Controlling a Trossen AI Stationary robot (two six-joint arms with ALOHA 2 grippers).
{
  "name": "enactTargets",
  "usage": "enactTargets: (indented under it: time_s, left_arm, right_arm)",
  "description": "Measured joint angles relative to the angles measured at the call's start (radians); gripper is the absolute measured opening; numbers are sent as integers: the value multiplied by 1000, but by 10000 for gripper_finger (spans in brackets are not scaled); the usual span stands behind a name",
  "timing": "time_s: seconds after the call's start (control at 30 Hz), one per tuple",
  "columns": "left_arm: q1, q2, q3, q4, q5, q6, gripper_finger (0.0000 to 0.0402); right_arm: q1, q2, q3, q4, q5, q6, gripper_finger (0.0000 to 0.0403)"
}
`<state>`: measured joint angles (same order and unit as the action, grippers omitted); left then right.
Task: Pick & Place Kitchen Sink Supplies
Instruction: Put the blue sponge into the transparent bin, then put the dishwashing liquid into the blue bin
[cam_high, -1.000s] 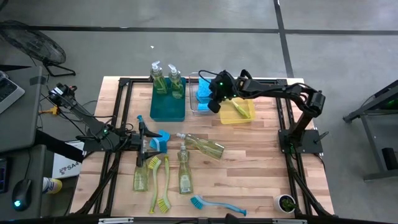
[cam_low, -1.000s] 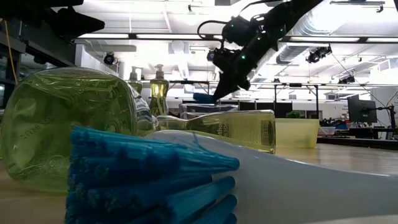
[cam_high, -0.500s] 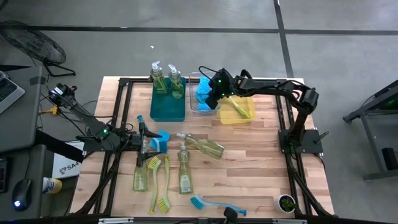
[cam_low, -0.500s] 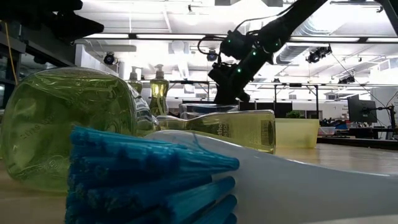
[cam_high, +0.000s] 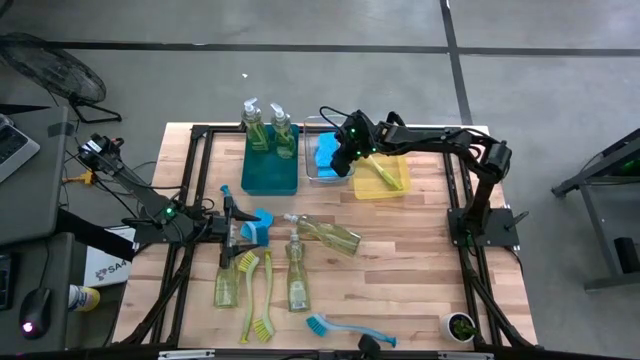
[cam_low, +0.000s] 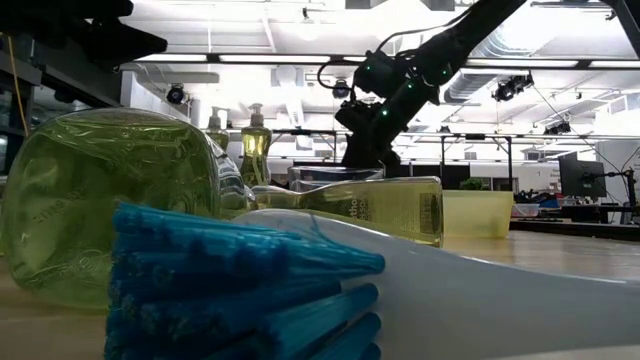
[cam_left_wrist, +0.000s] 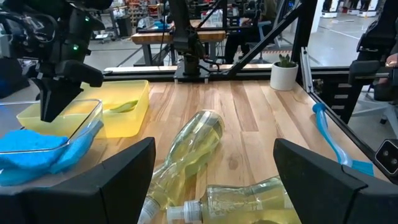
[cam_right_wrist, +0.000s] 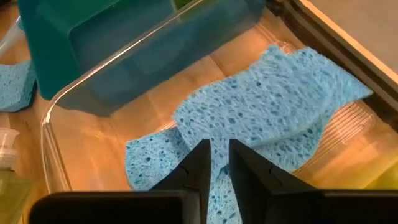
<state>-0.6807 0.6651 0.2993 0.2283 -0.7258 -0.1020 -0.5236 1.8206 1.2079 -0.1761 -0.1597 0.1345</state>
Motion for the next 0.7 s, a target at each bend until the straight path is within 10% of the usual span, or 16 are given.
enactTargets:
  time_s: [0.7]
  left_arm:
    - [0, 0, 0, -13, 0, -13, 321]
  right_arm:
    - [42, -172, 1, -84, -87, -3, 240]
